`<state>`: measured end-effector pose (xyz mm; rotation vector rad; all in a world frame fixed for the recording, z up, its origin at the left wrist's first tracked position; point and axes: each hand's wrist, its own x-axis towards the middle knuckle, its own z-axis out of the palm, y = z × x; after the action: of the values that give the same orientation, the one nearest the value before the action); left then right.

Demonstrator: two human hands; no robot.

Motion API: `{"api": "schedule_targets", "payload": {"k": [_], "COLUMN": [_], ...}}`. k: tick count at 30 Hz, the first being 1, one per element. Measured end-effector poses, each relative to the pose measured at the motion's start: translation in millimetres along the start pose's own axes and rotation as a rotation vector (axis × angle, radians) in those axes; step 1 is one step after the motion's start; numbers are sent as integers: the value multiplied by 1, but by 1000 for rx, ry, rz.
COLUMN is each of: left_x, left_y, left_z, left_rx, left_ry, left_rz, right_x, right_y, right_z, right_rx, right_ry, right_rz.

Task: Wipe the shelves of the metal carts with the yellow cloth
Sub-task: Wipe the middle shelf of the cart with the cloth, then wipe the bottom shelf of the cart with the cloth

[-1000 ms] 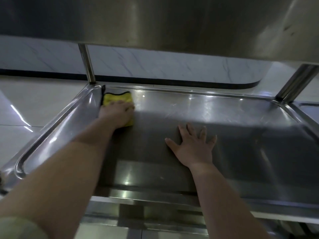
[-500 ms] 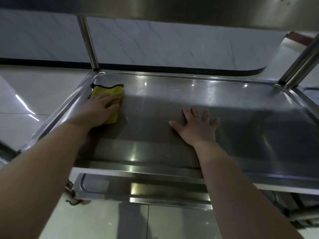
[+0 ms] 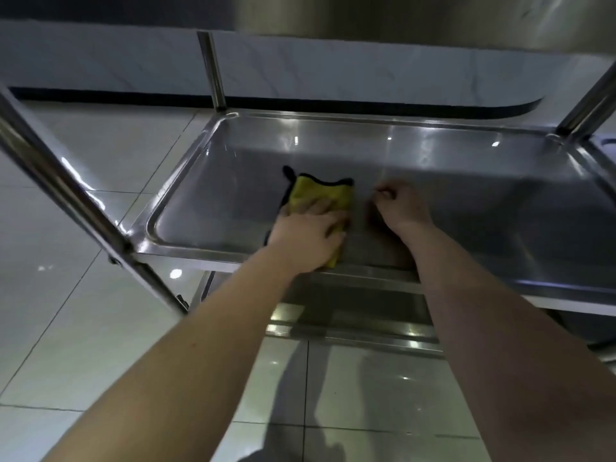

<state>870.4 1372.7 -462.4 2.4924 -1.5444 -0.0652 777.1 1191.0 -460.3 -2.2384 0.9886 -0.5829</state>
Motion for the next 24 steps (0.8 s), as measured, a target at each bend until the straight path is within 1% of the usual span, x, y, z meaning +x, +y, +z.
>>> {"api": "schedule_targets", "payload": {"k": [2,3,5,7,8,10,12,14,17,22,24], "left_x": [1,0,-3,-12,-19,-36,-54,-65,-65,-65,-68], "left_y": [24,27,26,25,25,24,19,13,11,12,15], "left_z": [5,5,0,-7,-12,-16,-12,-3,0,1,-1], "left_rx": [-19,-40,-90,-112,-107,-90,-42,-3,-72,-122,-244], "left_ry": [-9,-17,-18,43,93,137,82,52,126,141,225], "left_rz": [116,142,151,162,174,204,229,256,280,290,256], "right_x": [-4,-6,-13,-26,-35,-52,-67,-80,-91,-97,-101], "right_y": [5,5,3,-4,-8,-12,-15,-17,-17,-9,-6], "right_z": [-10,-16,-24,-28,-30,-33,-33,-31,-25,-21,-20], "right_rx": [188,225,231,238,231,141,38,-11,-22,12,11], "right_ry": [8,4,-14,-73,-119,-235,-387,-469,-413,-358,-358], "right_rz": [87,99,62,24,-8,-149,-272,-300,-321,-259,-270]}}
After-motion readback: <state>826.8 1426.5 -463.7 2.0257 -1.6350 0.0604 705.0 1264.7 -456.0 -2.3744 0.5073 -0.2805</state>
